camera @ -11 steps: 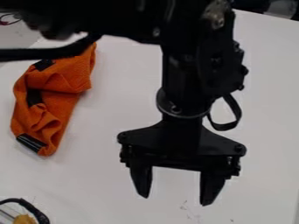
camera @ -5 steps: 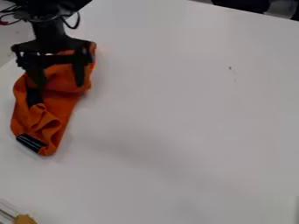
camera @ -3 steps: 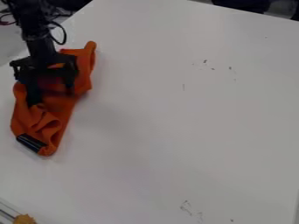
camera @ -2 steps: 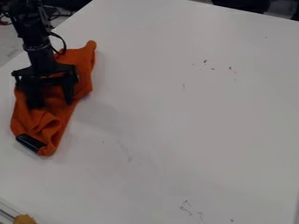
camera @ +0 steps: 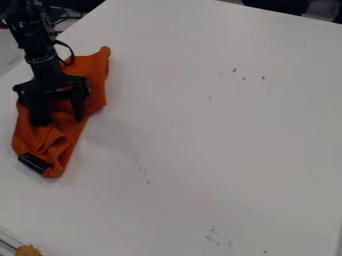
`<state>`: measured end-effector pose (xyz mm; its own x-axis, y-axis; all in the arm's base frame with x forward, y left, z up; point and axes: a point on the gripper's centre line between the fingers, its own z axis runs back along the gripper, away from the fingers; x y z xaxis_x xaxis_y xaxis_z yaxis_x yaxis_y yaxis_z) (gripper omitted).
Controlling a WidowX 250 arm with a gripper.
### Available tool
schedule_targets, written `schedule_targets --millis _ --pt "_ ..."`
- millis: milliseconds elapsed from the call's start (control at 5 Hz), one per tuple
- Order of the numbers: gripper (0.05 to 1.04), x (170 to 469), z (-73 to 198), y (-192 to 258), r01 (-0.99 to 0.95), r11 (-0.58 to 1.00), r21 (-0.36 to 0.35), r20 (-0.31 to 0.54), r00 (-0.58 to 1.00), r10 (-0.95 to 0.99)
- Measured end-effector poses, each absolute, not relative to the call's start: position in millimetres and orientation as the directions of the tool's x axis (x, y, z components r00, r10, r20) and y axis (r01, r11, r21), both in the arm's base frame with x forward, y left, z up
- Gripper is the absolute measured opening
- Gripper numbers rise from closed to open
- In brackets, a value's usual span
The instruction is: Move the cloth from top left to bottom right
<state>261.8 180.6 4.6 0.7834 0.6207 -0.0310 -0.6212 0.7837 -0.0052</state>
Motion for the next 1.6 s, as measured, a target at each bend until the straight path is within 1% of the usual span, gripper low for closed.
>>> schedule_targets --millis 200,400,800,1200,1400,1600 --pt "0.999 258.0 5.8 161.0 -0.629 0.777 -0.015 -0.065 0.776 0.627" --pt "0.999 259.4 5.3 137.3 -0.631 0.769 -0.099 -0.064 0.776 0.628" --pt "0.999 267.4 0.3 93.6 -0.627 0.771 -0.116 -0.069 0.779 0.623" --pt "1.003 285.0 -3.4 14.5 -0.604 0.776 -0.179 -0.073 0.795 0.602" --pt "1.003 281.6 -3.4 -19.8 -0.587 0.79 -0.177 -0.088 0.809 0.582" --pt "1.003 272.6 -3.0 -49.6 -0.588 0.784 -0.197 -0.114 0.808 0.577"
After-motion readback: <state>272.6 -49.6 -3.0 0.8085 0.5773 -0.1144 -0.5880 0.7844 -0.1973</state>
